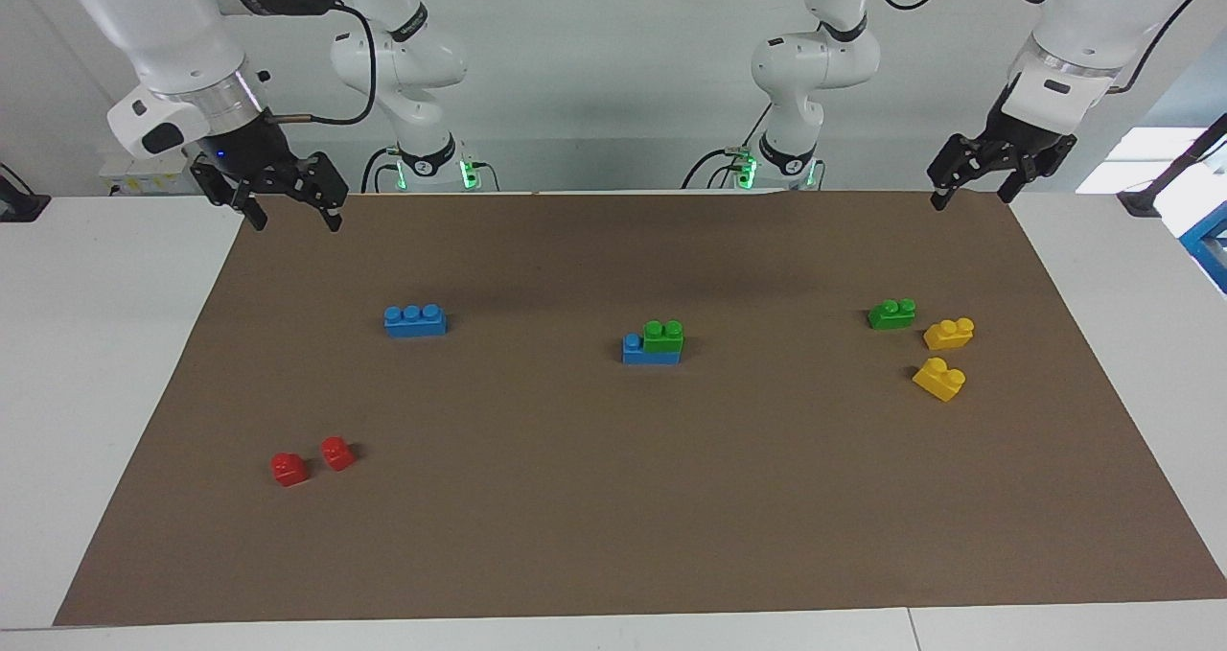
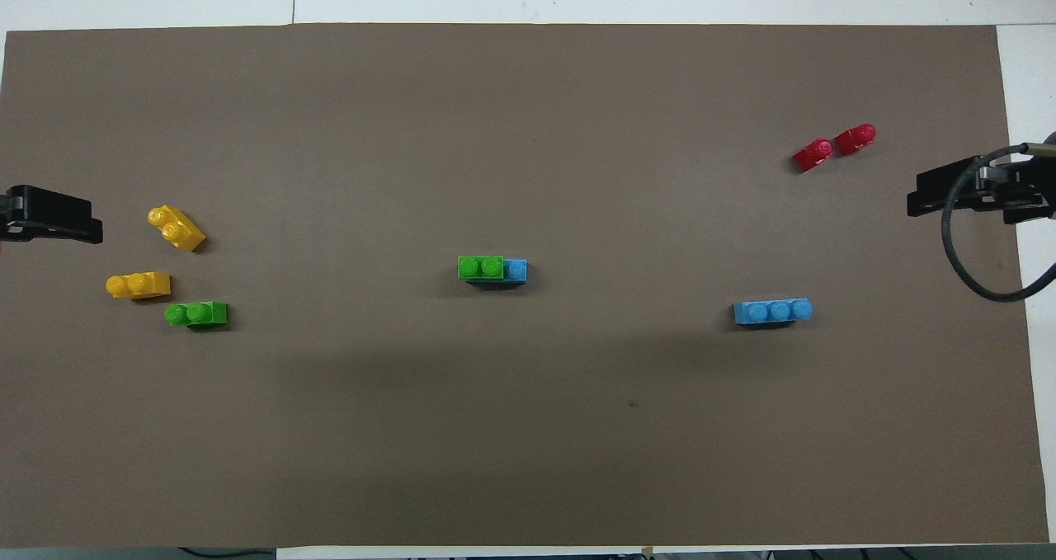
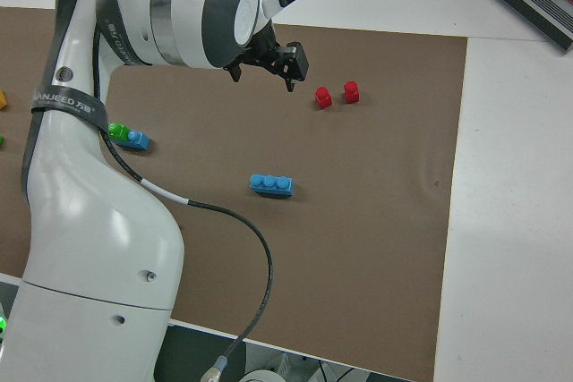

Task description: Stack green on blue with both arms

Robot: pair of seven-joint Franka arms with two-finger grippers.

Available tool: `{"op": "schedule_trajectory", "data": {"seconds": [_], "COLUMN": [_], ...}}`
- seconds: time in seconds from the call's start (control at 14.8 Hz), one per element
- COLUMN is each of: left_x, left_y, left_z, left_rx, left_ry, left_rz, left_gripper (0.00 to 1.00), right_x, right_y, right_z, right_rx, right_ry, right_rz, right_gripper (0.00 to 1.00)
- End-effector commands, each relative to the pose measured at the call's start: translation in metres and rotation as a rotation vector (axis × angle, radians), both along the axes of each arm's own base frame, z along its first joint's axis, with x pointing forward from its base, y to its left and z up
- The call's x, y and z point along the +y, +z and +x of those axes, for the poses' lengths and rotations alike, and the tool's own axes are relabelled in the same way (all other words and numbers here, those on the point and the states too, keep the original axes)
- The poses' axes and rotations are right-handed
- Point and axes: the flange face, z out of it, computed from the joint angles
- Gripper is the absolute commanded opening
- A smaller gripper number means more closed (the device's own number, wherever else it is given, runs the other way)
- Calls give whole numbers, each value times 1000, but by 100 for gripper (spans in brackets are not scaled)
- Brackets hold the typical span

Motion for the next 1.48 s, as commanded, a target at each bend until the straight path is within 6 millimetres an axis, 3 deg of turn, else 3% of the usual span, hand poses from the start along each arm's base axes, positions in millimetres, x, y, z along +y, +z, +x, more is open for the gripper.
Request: {"op": "schedule_trajectory", "data": {"seconds": [0.0, 1.42], "left_x": [2, 1], "left_y": [6, 6], "left_z": [0, 0], "left_rx": [-13, -14], "left_ry": [-11, -11], "left_rz": [-11, -15], "left_gripper": [100, 100], "right_x": [-4, -6], "right_y": [1, -1], "right_z": [-5, -8], "right_rx": [15, 26], "right_ry": [25, 15], "right_rz": [-19, -52], "right_gripper": [100, 100]}}
